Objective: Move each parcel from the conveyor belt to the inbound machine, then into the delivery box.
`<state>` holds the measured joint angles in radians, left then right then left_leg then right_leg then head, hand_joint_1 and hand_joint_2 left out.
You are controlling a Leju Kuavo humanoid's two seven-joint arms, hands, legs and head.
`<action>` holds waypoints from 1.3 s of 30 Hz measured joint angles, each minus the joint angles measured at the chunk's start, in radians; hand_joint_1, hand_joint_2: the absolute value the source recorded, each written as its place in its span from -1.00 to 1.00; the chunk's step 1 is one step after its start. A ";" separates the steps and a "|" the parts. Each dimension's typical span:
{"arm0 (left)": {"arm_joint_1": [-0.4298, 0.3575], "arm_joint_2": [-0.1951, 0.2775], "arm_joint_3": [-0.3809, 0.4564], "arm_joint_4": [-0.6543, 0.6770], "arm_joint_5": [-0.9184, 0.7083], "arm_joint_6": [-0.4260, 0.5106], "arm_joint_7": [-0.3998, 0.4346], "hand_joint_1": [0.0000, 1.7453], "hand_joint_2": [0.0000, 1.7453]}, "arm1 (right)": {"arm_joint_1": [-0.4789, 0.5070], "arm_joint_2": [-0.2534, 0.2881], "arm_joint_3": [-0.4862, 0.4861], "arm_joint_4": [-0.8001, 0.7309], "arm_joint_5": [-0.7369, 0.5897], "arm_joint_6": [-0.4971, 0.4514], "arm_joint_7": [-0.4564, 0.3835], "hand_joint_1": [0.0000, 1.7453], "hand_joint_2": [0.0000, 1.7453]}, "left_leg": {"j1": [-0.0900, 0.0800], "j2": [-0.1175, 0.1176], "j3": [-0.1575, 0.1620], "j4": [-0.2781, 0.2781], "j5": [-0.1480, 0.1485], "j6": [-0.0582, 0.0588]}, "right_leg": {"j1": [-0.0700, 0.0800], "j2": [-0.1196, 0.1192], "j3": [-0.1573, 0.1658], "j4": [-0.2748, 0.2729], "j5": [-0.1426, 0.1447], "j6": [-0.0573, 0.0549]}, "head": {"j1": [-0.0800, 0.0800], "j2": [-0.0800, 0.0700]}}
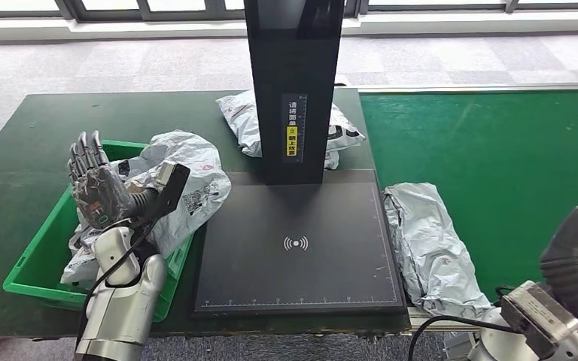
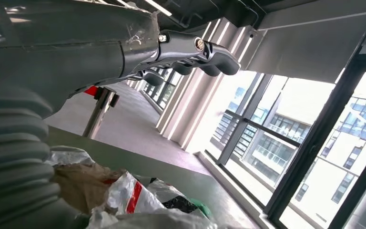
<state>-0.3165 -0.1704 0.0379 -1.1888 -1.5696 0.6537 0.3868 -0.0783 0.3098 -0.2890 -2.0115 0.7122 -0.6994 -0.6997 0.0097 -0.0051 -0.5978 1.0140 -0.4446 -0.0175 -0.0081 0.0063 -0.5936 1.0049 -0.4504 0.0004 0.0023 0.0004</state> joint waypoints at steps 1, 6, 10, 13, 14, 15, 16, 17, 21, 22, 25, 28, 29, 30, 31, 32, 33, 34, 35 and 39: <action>-0.001 0.003 -0.004 0.005 0.000 0.000 0.000 -1.00 1.00 | 0.000 0.000 0.000 0.000 0.000 0.000 0.000 -1.00 1.00 | 0.000 0.000 0.000 0.000 0.000 0.000 | 0.000 0.000 0.000 0.000 0.000 0.000 | 0.000 0.000; -0.004 0.012 -0.013 0.025 0.000 0.000 0.000 -1.00 1.00 | 0.000 0.000 0.000 0.000 0.000 0.000 0.000 -1.00 1.00 | 0.000 0.000 0.000 0.000 0.000 0.000 | 0.000 0.000 0.000 0.000 0.000 0.000 | 0.000 0.000; -0.007 0.019 -0.023 0.039 0.000 0.000 0.010 -1.00 1.00 | 0.000 0.000 0.000 0.000 0.001 0.000 0.000 -1.00 1.00 | 0.000 0.000 0.000 0.000 0.000 0.000 | 0.000 0.000 0.000 0.000 0.000 0.000 | 0.000 0.000; -0.013 0.024 -0.029 0.050 0.000 0.000 0.023 -1.00 1.00 | 0.000 0.000 0.000 0.000 0.002 0.000 0.000 -1.00 1.00 | 0.000 0.000 0.000 0.000 0.000 0.000 | 0.000 0.000 0.000 0.000 0.000 0.000 | 0.000 0.000; -0.015 0.025 -0.031 0.053 0.000 0.000 0.025 -1.00 1.00 | 0.000 0.000 0.000 0.000 0.002 0.000 0.000 -1.00 1.00 | 0.000 0.000 0.000 0.000 0.000 0.000 | 0.000 0.000 0.000 0.000 0.000 0.000 | 0.000 0.000; -0.016 0.026 -0.032 0.056 0.000 0.000 0.027 -1.00 1.00 | 0.000 0.000 0.000 0.000 0.003 0.000 0.000 -1.00 1.00 | 0.000 0.000 0.000 0.000 0.000 0.000 | 0.000 0.000 0.000 0.000 0.000 0.000 | 0.000 0.000; -0.017 0.027 -0.034 0.059 0.000 0.000 0.027 -1.00 1.00 | 0.000 0.000 0.000 0.000 0.003 0.000 0.000 -1.00 1.00 | 0.000 0.000 0.000 0.000 0.000 0.000 | 0.000 0.000 0.000 0.000 0.000 0.000 | 0.000 0.000; -0.018 0.028 -0.035 0.062 0.000 0.000 0.028 -1.00 1.00 | 0.000 0.000 0.000 0.000 0.003 0.000 0.000 -1.00 1.00 | 0.000 0.000 0.000 0.000 0.000 0.000 | 0.000 0.000 0.000 0.000 0.000 0.000 | 0.000 0.000; -0.019 0.030 -0.037 0.067 0.000 0.009 0.029 -1.00 1.00 | 0.000 0.000 0.000 0.001 0.003 0.000 0.000 -1.00 1.00 | 0.000 0.000 0.000 0.000 0.000 0.000 | 0.000 0.000 0.000 0.000 0.000 0.000 | 0.000 0.000; -0.018 0.030 -0.037 0.064 0.001 0.017 0.024 -1.00 1.00 | 0.000 0.000 0.000 0.000 0.003 0.000 0.000 -1.00 1.00 | 0.000 0.000 0.000 0.000 0.000 0.000 | 0.000 0.000 0.000 0.000 0.000 0.000 | 0.000 0.000; 0.010 0.018 -0.028 -0.015 0.032 0.037 -0.051 -1.00 1.00 | 0.000 0.000 0.000 0.001 0.003 0.000 0.000 -1.00 1.00 | 0.000 0.000 -0.001 0.000 0.000 0.000 | 0.000 0.000 0.000 0.000 0.000 0.000 | 0.000 0.000; 0.053 -0.029 0.020 -0.180 0.114 0.045 -0.252 -1.00 1.00 | 0.001 0.000 -0.006 0.002 0.003 0.000 0.000 -1.00 1.00 | 0.000 0.000 -0.001 0.000 -0.001 0.000 | 0.000 0.000 -0.001 0.000 0.000 0.000 | 0.000 0.000; 0.060 -0.050 0.047 -0.230 0.149 0.046 -0.333 -1.00 1.00 | 0.001 0.000 -0.010 0.003 0.004 0.000 0.000 -1.00 1.00 | 0.000 0.000 -0.002 0.000 -0.001 0.000 | 0.000 0.000 -0.001 0.000 0.000 0.000 | 0.000 0.000; 0.066 -0.070 0.077 -0.276 0.182 0.046 -0.402 -1.00 1.00 | 0.001 0.000 -0.014 0.005 0.005 0.000 0.000 -1.00 1.00 | 0.000 0.000 -0.002 0.000 -0.001 0.001 | 0.000 0.000 -0.001 0.000 -0.001 0.000 | 0.000 0.000; 0.072 -0.088 0.106 -0.319 0.207 0.047 -0.451 -1.00 1.00 | 0.002 0.000 -0.017 0.007 0.005 0.000 0.000 -1.00 1.00 | 0.000 0.000 -0.002 0.000 -0.001 0.001 | 0.000 0.000 -0.001 0.000 -0.001 0.000 | 0.000 0.000; 0.078 -0.102 0.131 -0.356 0.222 0.047 -0.476 -1.00 1.00 | 0.002 0.000 -0.020 0.009 0.006 0.000 0.000 -1.00 1.00 | 0.000 0.000 -0.002 0.000 -0.001 0.001 | 0.000 0.000 -0.002 0.000 -0.001 0.000 | 0.000 0.000; 0.083 -0.114 0.151 -0.388 0.230 0.047 -0.487 -1.00 1.00 | 0.003 0.000 -0.023 0.011 0.006 0.000 0.000 -1.00 1.00 | 0.000 0.000 -0.002 0.000 -0.001 0.001 | 0.000 0.000 -0.002 0.000 -0.001 0.000 | 0.000 0.000; 0.087 -0.124 0.167 -0.413 0.233 0.047 -0.491 -1.00 1.00 | 0.003 0.000 -0.026 0.012 0.006 0.000 0.000 -1.00 1.00 | 0.000 0.000 -0.002 0.000 -0.001 0.001 | 0.000 0.000 -0.002 0.000 -0.001 0.000 | 0.000 0.000; 0.090 -0.133 0.181 -0.435 0.235 0.047 -0.492 -1.00 1.00 | 0.003 0.000 -0.028 0.013 0.006 0.000 0.000 -1.00 1.00 | 0.000 0.000 -0.002 0.000 -0.001 0.001 | 0.000 -0.001 -0.001 0.000 -0.001 0.000 | 0.000 0.000; 0.099 -0.144 0.213 -0.491 0.236 0.047 -0.495 -1.00 1.00 | 0.003 0.000 -0.032 0.018 0.006 0.000 0.000 -1.00 1.00 | 0.000 0.000 -0.002 0.000 -0.001 0.000 | 0.001 -0.001 -0.001 0.000 -0.001 0.000 | 0.000 0.000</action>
<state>-0.2180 -0.3148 0.2505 -1.6794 -1.3335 0.7012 -0.1082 -0.0748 0.3094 -0.3213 -1.9933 0.7180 -0.6992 -0.6996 0.0098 -0.0051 -0.5996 1.0138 -0.4455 -0.0171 -0.0075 0.0051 -0.5948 1.0049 -0.4515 0.0000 0.0021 0.0004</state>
